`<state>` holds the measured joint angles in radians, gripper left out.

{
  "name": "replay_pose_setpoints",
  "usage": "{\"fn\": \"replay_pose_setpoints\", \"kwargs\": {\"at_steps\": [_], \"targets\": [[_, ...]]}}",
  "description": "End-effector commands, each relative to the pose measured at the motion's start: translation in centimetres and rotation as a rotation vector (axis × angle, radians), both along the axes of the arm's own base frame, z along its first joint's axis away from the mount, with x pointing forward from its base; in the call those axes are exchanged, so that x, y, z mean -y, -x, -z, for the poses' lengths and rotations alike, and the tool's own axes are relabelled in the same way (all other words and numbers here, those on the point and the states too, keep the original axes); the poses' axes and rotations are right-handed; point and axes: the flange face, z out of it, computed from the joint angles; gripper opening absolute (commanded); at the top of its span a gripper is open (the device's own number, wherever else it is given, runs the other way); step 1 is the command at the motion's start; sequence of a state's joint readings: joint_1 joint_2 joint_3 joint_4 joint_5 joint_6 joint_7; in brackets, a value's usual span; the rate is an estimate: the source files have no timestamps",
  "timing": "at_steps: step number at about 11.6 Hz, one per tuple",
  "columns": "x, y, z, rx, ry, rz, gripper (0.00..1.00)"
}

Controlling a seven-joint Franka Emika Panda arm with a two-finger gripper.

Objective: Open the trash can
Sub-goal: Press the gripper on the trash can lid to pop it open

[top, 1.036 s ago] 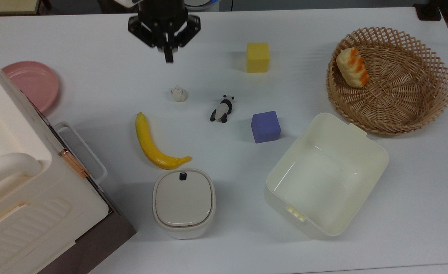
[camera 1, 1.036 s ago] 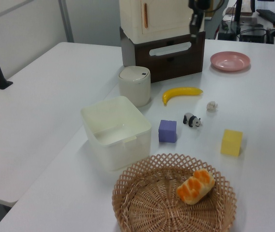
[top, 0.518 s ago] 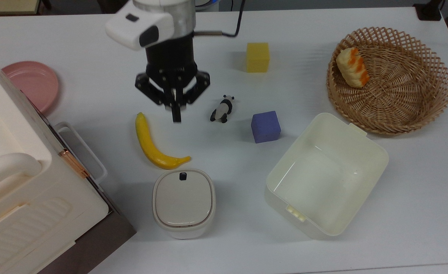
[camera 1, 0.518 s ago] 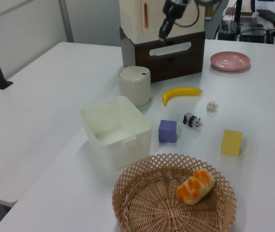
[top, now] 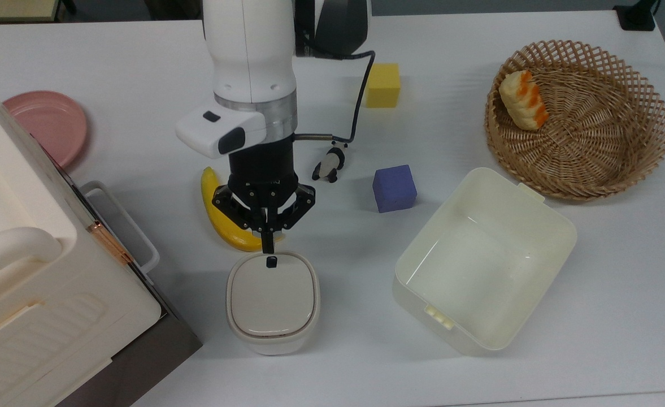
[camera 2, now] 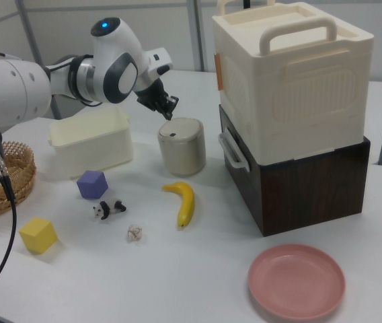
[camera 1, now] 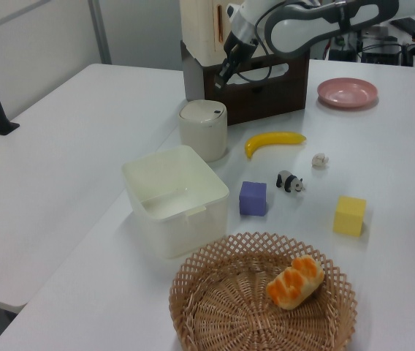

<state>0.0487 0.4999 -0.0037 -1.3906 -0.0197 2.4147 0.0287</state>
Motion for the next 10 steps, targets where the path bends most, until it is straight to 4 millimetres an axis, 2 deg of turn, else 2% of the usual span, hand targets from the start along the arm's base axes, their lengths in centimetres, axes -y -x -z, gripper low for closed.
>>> {"fn": "replay_pose_setpoints", "kwargs": {"at_steps": [1,3,7,9,10], "targets": [[-0.3,-0.9,2.1,-0.01,0.019,0.007,0.0],[-0.3,-1.3,4.7,-0.04,0.037,0.001,0.0],[-0.2,-1.5,6.3,-0.047,0.048,-0.003,0.0],[-0.2,-1.3,5.4,-0.038,0.042,0.003,0.0],[0.1,-0.9,2.5,-0.002,0.035,0.01,0.0]]}}
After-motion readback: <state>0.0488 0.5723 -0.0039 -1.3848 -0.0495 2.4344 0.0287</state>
